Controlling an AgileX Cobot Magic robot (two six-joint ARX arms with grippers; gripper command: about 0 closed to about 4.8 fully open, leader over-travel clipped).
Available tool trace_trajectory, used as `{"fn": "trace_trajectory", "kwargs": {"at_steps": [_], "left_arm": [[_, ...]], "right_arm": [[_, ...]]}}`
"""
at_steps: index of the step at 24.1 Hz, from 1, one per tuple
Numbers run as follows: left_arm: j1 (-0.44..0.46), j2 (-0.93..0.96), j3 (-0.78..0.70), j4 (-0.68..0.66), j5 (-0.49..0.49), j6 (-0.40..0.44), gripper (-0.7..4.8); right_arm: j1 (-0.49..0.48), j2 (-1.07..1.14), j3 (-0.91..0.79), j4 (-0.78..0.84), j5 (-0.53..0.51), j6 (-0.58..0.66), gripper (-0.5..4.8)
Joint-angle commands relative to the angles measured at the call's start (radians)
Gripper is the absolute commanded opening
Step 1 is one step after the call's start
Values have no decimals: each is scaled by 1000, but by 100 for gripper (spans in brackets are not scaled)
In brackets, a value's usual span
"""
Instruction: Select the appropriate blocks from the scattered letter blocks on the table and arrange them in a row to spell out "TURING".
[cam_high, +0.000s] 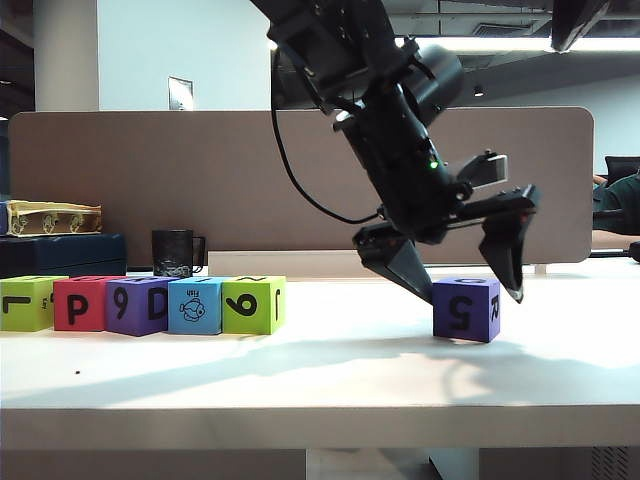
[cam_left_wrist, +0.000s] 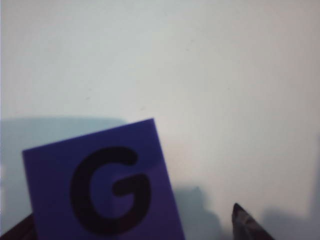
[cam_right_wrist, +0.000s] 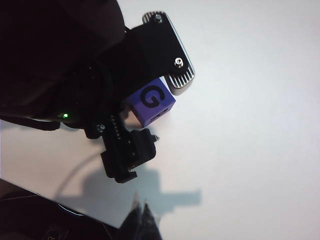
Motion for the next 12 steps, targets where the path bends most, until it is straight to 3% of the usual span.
{"fn": "trace_trajectory", "kwargs": {"at_steps": [1, 2, 5, 12], "left_arm": [[-10, 9, 3, 34, -34, -47, 394], [-11, 15, 3, 35, -48, -47, 350], [-10, 15, 3, 35, -91, -68, 298], [-6, 13, 8, -45, -164, -68, 298]], "right_arm": [[1, -4, 3, 5, -1, -2, -1], [1, -4, 3, 5, -1, -2, -1], [1, -4, 3, 5, -1, -3, -1], [1, -4, 3, 3, -1, -2, -1]]}}
